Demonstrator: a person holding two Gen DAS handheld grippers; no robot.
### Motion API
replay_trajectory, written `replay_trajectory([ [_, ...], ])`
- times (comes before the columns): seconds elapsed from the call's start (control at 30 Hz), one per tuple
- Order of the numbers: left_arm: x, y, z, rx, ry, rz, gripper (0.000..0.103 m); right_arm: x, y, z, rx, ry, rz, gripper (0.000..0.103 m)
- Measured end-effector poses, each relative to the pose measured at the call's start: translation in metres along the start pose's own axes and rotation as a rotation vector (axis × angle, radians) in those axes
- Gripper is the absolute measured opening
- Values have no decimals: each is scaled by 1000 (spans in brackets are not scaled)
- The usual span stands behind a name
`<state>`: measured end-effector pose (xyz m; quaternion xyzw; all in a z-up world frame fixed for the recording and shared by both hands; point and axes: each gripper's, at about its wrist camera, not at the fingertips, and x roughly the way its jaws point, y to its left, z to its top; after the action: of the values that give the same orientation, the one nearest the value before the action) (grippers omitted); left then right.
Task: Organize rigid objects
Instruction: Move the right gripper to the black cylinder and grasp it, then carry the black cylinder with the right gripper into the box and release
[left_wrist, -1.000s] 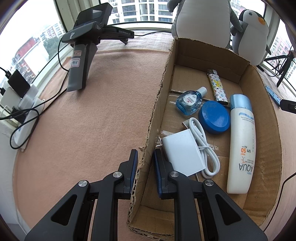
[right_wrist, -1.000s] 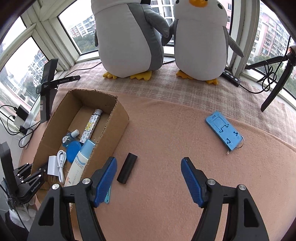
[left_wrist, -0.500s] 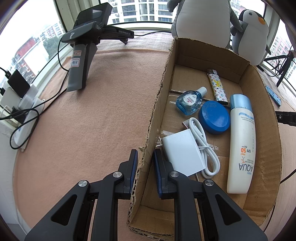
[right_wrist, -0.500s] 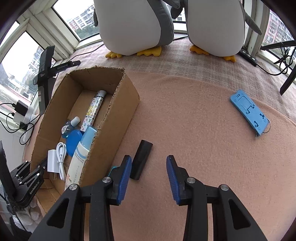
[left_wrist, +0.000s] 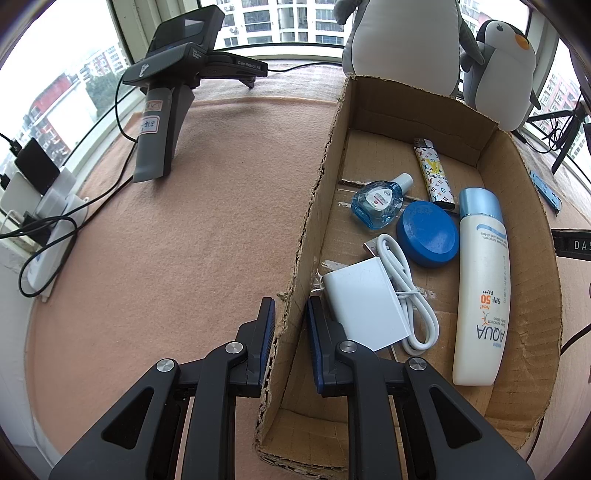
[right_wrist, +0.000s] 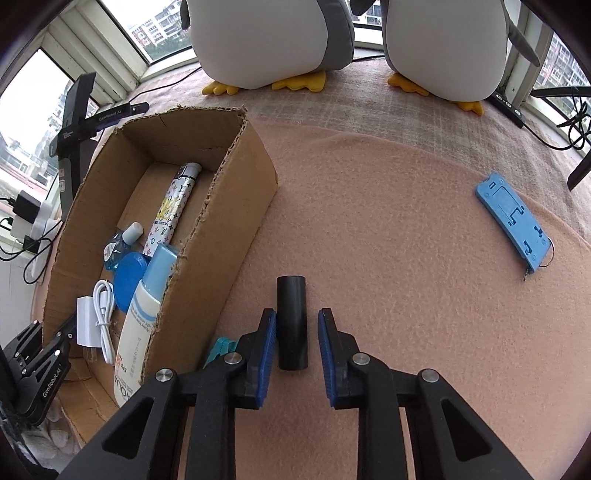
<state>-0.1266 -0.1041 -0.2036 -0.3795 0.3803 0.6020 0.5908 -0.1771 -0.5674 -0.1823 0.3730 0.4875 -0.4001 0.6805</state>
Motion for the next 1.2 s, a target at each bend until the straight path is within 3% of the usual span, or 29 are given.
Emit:
replay_trajectory([
  [0.6, 0, 2, 0, 37, -2, -16, 16, -31, -4, -18, -33, -91, -51, 15],
  [1.2, 0, 2, -1, 57, -4, -28, 16, -85, 80, -49, -182, -231, 14, 15],
])
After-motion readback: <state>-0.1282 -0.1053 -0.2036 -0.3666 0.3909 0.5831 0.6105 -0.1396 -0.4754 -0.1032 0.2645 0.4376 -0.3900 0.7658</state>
